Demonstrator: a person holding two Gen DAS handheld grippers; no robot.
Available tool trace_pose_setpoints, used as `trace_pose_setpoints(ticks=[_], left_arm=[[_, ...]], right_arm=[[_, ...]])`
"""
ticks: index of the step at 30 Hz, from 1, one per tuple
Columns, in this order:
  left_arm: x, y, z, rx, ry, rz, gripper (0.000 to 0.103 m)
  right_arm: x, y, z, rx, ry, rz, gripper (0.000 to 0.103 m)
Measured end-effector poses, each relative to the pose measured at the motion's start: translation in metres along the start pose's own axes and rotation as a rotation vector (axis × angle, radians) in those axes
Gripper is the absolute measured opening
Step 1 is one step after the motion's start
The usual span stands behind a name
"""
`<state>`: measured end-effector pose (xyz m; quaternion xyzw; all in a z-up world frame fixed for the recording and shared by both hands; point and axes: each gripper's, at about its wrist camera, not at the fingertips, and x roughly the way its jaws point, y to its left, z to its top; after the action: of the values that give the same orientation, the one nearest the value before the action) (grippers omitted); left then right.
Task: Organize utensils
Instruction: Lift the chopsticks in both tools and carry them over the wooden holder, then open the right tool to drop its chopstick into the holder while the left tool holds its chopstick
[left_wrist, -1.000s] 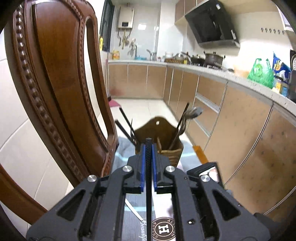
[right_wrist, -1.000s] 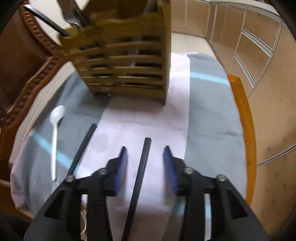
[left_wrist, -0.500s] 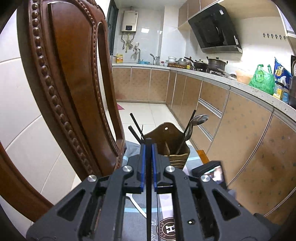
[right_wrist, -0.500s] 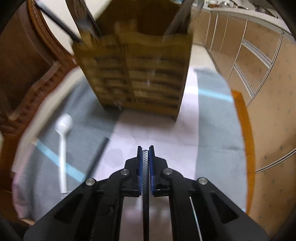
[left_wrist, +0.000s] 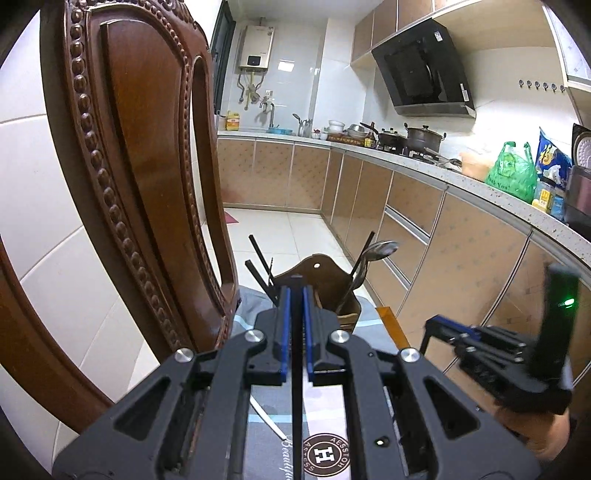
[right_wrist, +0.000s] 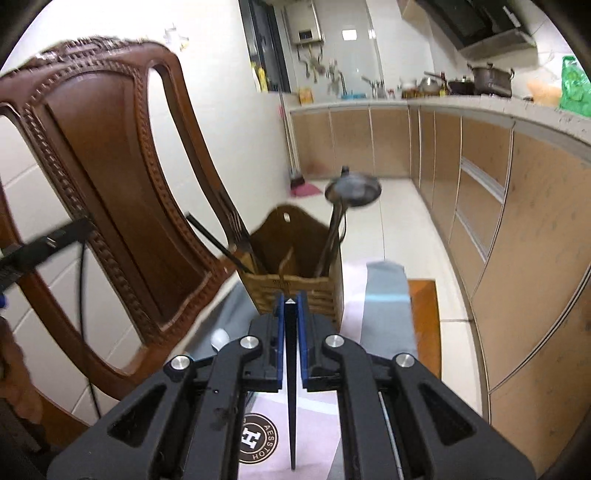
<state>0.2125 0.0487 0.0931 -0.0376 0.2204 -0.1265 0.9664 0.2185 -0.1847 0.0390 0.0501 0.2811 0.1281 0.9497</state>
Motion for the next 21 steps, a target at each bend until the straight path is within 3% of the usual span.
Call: trace_pose_setpoints(ticks=[8, 21], left_arm=[[0.006, -0.01, -0.002, 0.015, 0.001, 0.002, 0.006], [0.014, -0.009, -0.006, 0.021, 0.022, 0.013, 0.006]], right_arm=[[-0.042, 0.01, 0.017, -0.009, -0.107, 0.031, 0.007], [-0.049, 0.015, 0.015, -0.029, -0.106, 0.031, 0.007]])
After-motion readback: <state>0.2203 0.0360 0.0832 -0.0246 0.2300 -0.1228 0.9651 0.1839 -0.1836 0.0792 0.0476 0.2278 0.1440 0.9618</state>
